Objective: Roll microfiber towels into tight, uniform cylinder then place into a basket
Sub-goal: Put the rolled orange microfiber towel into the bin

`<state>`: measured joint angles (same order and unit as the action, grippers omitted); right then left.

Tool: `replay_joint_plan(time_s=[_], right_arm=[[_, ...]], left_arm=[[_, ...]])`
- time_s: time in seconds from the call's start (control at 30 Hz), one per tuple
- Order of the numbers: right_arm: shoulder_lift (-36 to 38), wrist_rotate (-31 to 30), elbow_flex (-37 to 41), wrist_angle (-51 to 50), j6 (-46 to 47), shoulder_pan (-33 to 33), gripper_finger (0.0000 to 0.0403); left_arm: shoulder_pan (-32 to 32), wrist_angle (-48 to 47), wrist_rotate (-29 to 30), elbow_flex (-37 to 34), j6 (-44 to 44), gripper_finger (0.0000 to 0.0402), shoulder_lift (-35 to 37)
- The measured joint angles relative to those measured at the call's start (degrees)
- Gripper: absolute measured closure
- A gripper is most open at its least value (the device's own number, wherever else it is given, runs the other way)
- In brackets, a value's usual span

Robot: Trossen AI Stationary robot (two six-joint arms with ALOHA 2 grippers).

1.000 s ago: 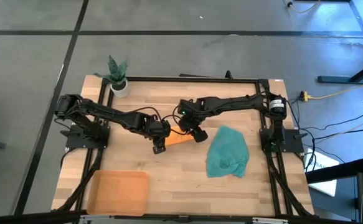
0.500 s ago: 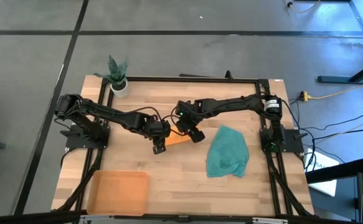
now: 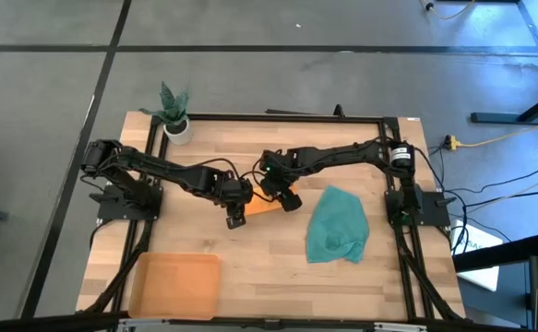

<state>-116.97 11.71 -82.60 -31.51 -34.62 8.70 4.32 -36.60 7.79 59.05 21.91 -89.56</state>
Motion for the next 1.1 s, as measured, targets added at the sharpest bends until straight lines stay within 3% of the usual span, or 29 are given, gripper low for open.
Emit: replay_joint_plan(time_s=[0.67, 0.83, 1.1], right_arm=[[-5.9, 0.3, -0.2, 0.3, 5.2, 1.0, 0.0195], [-6.0, 0.4, -0.2, 0.3, 5.8, 1.2, 0.0234], [-6.0, 2.0, 0.0, 0.3, 5.8, 1.3, 0.0338]], left_arm=[[0.0, -0.3, -0.1, 0.0, 0.1, 0.0291, 0.0], [0.0, -0.2, 0.0, 0.0, 0.0, 0.0291, 0.0], [0.0, -0.2, 0.0, 0.0, 0.3, 0.0291, 0.0]])
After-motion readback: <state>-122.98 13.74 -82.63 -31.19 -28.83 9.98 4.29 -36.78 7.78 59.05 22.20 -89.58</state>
